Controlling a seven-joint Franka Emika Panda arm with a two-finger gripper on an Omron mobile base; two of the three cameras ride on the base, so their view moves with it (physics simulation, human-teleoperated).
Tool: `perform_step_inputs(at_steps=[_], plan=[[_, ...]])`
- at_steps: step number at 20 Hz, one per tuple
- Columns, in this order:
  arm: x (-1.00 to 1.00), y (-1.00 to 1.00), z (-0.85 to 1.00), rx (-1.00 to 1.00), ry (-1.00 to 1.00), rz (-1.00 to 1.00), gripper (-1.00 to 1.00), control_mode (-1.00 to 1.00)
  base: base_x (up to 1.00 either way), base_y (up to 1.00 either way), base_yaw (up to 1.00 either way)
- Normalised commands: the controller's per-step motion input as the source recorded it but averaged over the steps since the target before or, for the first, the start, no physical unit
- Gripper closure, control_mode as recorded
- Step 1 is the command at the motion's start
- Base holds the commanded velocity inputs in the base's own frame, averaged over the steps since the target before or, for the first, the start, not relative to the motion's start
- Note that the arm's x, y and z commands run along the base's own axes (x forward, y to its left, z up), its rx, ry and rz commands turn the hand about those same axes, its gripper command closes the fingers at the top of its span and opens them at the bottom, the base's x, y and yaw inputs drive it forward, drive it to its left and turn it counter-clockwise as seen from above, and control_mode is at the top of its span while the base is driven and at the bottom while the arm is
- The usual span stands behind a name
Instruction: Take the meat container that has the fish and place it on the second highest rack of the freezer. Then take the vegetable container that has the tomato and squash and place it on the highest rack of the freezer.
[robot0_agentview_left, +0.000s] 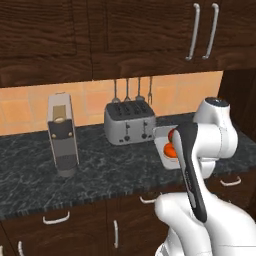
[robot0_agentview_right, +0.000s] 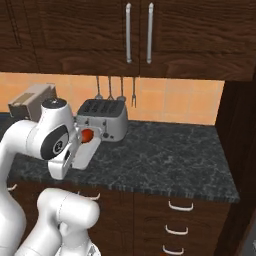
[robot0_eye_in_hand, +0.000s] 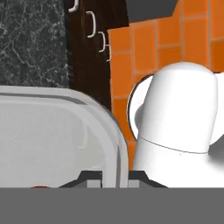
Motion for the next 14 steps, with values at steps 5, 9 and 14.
perform_step_inputs(at_steps=[5,9,14], plan=[[0.00,0.00,0.00,0.00,0.00,0.00,1.00,1.00,-0.94,0.20,-0.71],[0.00,0.00,0.00,0.00,0.00,0.00,1.00,1.00,-0.83,0.16,-0.89],[0.00,0.00,0.00,0.00,0.00,0.00,1.00,1.00,-0.75,0.12,-0.92]])
